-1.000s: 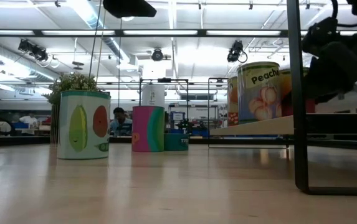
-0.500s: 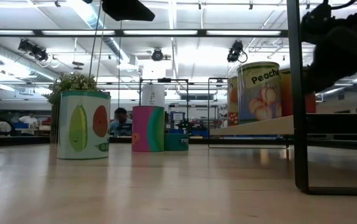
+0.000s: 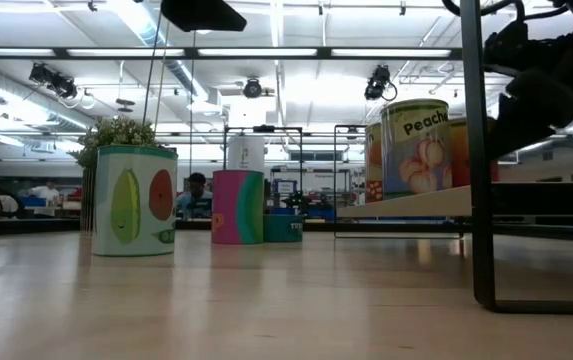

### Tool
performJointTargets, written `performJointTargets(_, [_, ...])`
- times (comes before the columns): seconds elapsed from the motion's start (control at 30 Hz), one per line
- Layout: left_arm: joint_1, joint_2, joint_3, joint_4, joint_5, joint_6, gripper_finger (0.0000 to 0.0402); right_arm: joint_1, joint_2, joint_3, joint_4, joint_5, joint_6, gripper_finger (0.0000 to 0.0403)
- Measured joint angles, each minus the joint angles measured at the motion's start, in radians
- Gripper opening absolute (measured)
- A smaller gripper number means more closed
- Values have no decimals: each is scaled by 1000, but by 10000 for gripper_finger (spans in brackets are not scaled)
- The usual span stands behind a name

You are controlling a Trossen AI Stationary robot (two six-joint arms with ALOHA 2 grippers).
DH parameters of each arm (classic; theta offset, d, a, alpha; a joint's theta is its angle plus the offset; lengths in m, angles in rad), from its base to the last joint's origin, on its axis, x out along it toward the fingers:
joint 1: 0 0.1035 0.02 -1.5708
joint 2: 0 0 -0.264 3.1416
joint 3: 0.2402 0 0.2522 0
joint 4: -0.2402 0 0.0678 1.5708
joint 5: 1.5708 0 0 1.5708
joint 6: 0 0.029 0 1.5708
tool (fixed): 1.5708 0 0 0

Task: Pick and place cans onto a shelf
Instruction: Put the canned pineapple on the shelf

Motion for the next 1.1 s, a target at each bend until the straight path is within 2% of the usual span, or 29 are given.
performJointTargets(0.23, [2,2,0,-1,0,-10,396,-33,0,0,2,15,-27,376])
performJointTargets(0.53, [0,2,0,-48,0,-41,396,-32,0,0,7,-94,-25,376])
performJointTargets(0.67, [-5,2,0,-54,4,-62,396,-32,0,0,-47,-120,9,376])
performJointTargets(0.93, [-23,2,0,-70,9,-55,396,-32,1,0,-204,-109,108,375])
performJointTargets(1.1, [-23,2,0,-70,7,-54,396,-45,1,0,-226,-48,114,375])
